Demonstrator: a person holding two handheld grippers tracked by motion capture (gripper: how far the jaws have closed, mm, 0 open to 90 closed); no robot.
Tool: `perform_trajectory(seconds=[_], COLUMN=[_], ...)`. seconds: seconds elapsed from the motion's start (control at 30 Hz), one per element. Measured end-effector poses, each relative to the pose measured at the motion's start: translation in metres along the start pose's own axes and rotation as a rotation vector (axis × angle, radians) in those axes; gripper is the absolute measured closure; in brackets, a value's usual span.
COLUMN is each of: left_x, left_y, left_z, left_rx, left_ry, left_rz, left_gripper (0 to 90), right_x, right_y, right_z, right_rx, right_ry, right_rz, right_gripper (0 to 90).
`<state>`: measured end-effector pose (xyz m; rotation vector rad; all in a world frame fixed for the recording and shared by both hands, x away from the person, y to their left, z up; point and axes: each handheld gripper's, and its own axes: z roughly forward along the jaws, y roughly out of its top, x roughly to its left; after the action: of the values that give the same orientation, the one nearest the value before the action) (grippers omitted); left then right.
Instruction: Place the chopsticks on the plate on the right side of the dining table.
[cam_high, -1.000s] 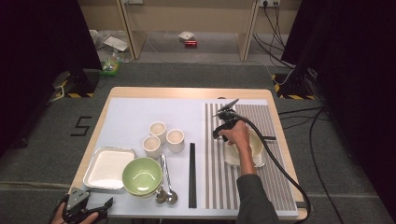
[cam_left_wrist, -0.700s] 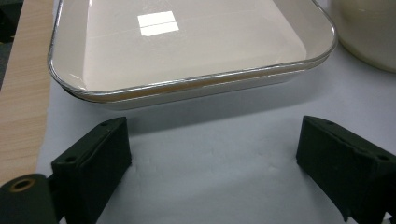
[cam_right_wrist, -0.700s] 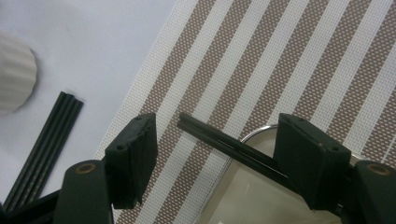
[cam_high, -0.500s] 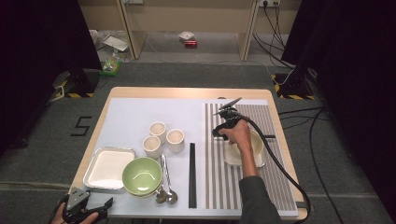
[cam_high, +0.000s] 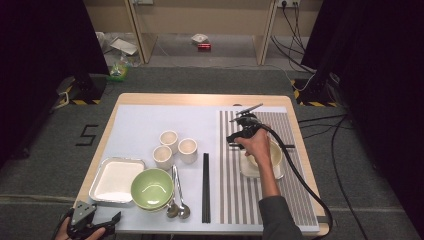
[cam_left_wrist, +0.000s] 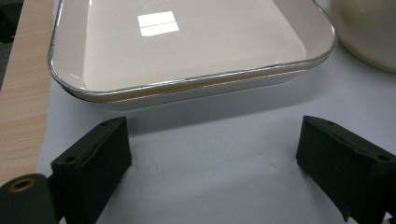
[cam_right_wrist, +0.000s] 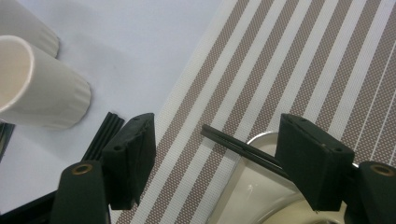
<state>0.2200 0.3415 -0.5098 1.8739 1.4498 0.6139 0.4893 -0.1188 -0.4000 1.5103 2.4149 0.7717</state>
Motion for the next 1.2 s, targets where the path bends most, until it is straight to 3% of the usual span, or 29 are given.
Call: perform_trajectory(seconds=[0.23, 0.57, 1.2], left_x=[0.000, 0.000, 0.000], left_y=[0.000, 0.000, 0.000], left_z=[0.000, 0.000, 0.000], left_rx=[-0.002, -0.001, -0.001], left_ry=[0.000, 0.000, 0.000], left_rz=[0.000, 0.000, 0.000], left_gripper=[8.6, 8.6, 8.6], right_x=[0.013, 0.031, 0.063], right_y=[-0.003, 0.000, 0.013], right_z=[-0.001, -0.001, 0.010], right_rx=[-0.078, -0.105, -0.110], right_ry=[0.062, 0.079, 0.113], right_rz=[-0.006, -0.053, -0.096], right_gripper=[30.0, 36.2, 42.4])
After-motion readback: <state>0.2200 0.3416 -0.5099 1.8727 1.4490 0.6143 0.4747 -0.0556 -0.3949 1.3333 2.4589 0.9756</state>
